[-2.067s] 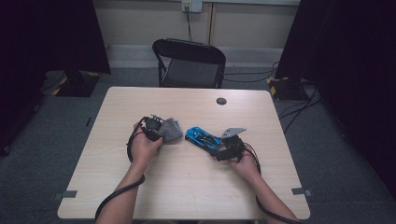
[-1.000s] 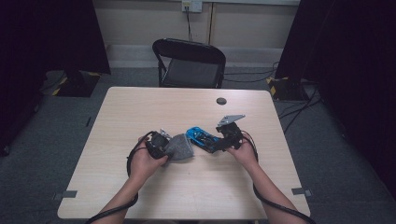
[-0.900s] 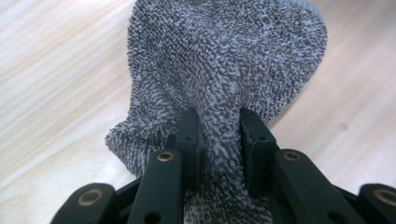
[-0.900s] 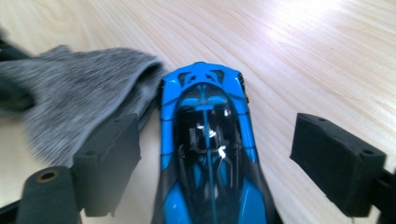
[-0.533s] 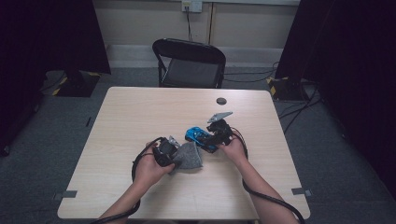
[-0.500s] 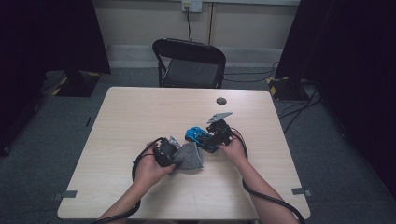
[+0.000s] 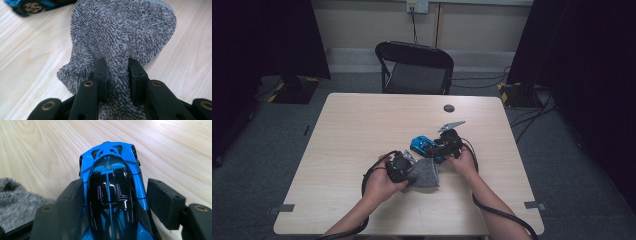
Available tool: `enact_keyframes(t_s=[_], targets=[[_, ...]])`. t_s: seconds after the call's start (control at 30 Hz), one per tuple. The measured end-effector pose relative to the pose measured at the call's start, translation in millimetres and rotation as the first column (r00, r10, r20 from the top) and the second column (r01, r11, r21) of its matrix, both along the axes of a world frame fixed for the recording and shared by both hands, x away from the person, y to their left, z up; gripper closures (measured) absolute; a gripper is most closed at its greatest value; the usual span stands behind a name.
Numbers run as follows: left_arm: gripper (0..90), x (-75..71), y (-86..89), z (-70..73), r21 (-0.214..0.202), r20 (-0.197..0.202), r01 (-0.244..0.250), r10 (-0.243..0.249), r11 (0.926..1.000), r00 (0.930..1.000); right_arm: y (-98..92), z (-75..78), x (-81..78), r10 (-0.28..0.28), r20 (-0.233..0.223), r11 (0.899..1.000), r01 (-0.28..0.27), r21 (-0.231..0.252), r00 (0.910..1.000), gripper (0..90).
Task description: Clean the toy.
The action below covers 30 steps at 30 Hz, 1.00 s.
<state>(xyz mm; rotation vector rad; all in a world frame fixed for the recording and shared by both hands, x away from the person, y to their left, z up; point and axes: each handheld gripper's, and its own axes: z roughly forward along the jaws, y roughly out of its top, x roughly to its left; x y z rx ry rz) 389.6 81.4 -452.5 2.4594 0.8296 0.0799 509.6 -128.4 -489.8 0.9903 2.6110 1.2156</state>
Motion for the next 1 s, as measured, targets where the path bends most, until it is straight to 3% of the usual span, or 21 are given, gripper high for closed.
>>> enact_keyframes(t_s=[0.13, 0.23, 0.3, 0.47, 0.63, 0.73, 0.83, 1.0], targets=[[72.4, 2.3, 0.7, -0.1, 0.007, 0.006, -0.002, 0.002, 1.0, 1.0, 9.0, 7.8, -6.3, 0.028, 0.089, 0.995, -0.02, -0.095, 0.9956, 33.2], [72.3, 3.1, 2.6, -1.1, 0.006, 0.008, -0.014, 0.014, 0.9999, 0.9999, 12.3, 10.6, -7.6, 0.054, 0.11, 0.991, -0.04, -0.129, 0.9924, 33.3], [72.3, 3.0, 3.5, -1.6, 0.009, 0.014, -0.024, 0.024, 0.9997, 0.9996, 11.1, 10.2, -6.2, 0.058, 0.103, 0.992, -0.045, -0.122, 0.993, 33.7], [72.2, 3.8, 5.3, -1.9, 0.011, 0.013, -0.027, 0.027, 0.9996, 0.9996, 12.6, 11.7, -8.4, 0.077, 0.139, 0.988, -0.056, -0.145, 0.9872, 34.6], [72.0, 4.6, 4.3, -1.8, 0.01, 0.009, -0.025, 0.025, 0.9996, 0.9996, 17.3, 13.1, -11.2, 0.11, 0.161, 0.983, -0.083, -0.165, 0.9809, 41.0], [72.0, 4.8, 3.1, -1.9, 0.008, 0.006, -0.025, 0.025, 0.9997, 0.9997, 13.5, 11.2, -6.6, 0.077, 0.113, 0.99, -0.062, -0.124, 0.9906, 38.3], [71.9, 4.6, 1.6, -1.2, 0.006, 0.008, -0.017, 0.017, 0.9998, 0.9998, 10.1, 9.3, -5.7, 0.086, 0.114, 0.992, -0.075, -0.101, 0.9897, 38.3], [71.9, 3.2, -3.3, 0.1, -0.005, 0.009, -0.006, 0.006, 1.0, 0.9999, 9.9, 9.0, -7.3, 0.085, 0.122, 0.992, -0.073, -0.104, 0.9889, 38.4]])
